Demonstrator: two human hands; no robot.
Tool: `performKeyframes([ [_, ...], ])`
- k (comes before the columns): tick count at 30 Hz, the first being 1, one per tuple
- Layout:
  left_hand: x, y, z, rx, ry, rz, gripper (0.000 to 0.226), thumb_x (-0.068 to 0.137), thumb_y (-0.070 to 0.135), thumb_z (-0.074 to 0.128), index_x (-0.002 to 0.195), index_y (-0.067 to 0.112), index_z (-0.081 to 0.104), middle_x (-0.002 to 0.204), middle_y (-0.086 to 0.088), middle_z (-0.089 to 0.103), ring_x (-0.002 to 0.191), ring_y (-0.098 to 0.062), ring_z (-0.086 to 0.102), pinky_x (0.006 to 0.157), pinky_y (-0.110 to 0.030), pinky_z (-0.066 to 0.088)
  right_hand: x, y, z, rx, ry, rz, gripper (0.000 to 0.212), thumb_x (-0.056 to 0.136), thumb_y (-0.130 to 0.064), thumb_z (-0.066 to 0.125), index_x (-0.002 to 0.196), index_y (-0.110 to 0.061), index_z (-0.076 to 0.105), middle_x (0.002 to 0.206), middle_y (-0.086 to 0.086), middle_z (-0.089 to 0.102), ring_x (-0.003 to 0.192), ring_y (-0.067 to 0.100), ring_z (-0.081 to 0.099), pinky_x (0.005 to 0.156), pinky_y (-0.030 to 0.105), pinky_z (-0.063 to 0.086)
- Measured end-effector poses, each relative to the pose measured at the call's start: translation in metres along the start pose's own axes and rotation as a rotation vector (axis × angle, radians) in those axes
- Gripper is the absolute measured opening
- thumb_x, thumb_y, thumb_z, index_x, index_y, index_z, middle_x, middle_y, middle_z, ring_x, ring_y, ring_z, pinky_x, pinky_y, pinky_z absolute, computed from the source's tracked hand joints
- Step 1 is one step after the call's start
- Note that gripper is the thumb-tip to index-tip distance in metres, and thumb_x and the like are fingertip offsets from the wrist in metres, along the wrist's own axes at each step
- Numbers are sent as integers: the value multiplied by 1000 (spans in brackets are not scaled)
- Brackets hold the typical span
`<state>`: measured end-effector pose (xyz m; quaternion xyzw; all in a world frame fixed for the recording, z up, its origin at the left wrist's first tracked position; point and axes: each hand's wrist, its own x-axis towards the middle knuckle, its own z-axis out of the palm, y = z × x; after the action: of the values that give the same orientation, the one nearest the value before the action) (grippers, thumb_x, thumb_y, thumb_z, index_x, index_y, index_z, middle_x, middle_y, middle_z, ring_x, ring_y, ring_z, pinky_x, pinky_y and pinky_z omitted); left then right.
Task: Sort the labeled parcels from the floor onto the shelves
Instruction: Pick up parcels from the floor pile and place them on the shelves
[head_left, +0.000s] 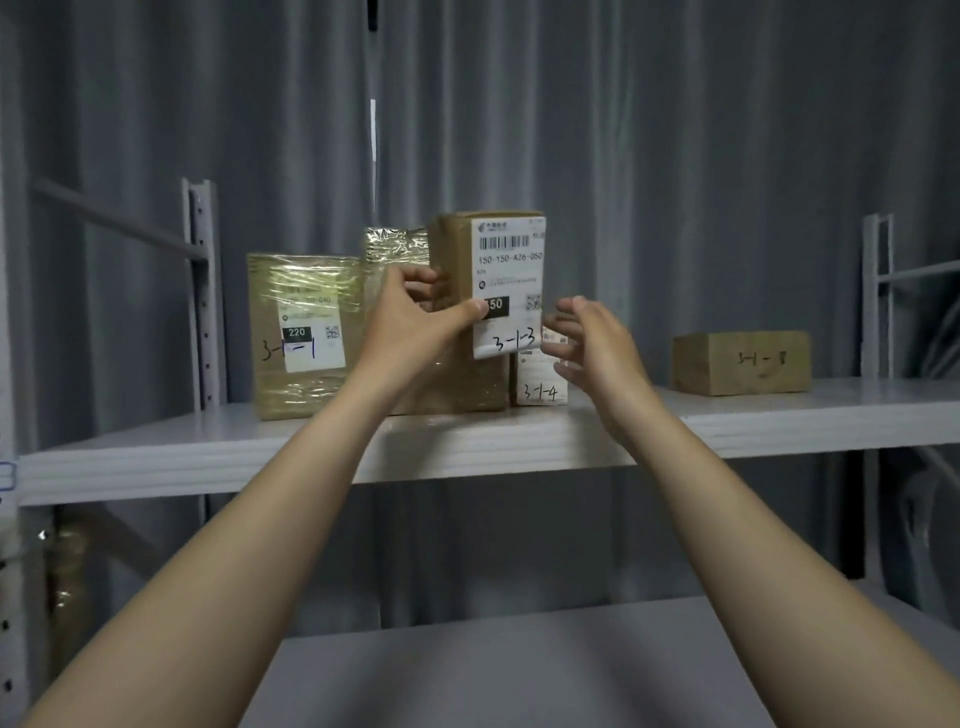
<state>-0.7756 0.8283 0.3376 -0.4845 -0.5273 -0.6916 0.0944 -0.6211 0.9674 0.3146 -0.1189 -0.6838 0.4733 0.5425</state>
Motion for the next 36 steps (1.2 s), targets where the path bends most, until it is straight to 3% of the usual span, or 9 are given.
performKeyframes([
  [9,35,-9,-22,0,70,-23,55,75,35,89,111,24,49,103,4,62,95,-10,67,82,-42,61,67,8,48,199,-124,355,87,102,-75,17,164,-16,29,168,14,31,156,30,29,128,49,20],
  [12,34,-11,-21,-25,57,-50,55,76,33,89,113,21,50,104,4,62,99,-12,69,82,-44,62,81,17,56,102,-73,379,78,102,-75,16,139,-19,56,136,12,64,110,24,65,96,35,48],
  [13,33,-12,-20,-32,53,-60,55,77,33,89,114,21,50,106,3,63,101,-13,70,79,-42,63,84,19,59,83,-77,404,76,101,-76,15,127,-21,61,113,8,67,84,18,61,74,30,47],
  [15,30,-11,-19,-42,55,-72,55,78,32,88,115,19,50,110,1,63,102,-14,70,72,-37,63,90,21,63,100,-145,465,85,99,-78,13,125,-18,66,100,5,67,73,15,58,60,31,43],
  [22,29,-13,-8,-59,110,-83,55,83,27,84,124,12,51,109,0,63,100,-10,69,77,-38,62,107,36,62,156,-275,645,96,97,-81,12,105,-10,77,100,18,79,101,32,74,81,41,58],
  [25,27,-16,0,-74,87,-86,49,83,28,84,117,17,51,111,-2,64,99,-11,69,73,-36,62,109,39,50,44,-237,668,91,98,-80,14,130,-13,67,126,21,70,133,31,57,97,45,53],
  [28,23,-19,12,-48,38,-95,43,81,32,86,108,23,53,113,-1,66,100,-12,70,74,-37,64,114,40,29,31,-143,681,91,98,-78,19,164,-15,30,171,10,28,157,27,27,129,45,19],
  [33,17,-26,40,20,-75,-155,45,78,37,87,107,24,54,113,0,65,96,-15,69,73,-38,60,112,45,-14,117,-97,694,92,97,-80,21,164,-18,29,171,9,28,157,25,27,129,43,18],
  [36,14,-32,60,123,-237,-219,47,78,37,87,109,23,54,111,1,66,89,-16,68,74,-39,59,107,41,-34,338,-90,558,84,103,-72,20,143,-6,54,132,22,67,114,30,71,101,41,55],
])
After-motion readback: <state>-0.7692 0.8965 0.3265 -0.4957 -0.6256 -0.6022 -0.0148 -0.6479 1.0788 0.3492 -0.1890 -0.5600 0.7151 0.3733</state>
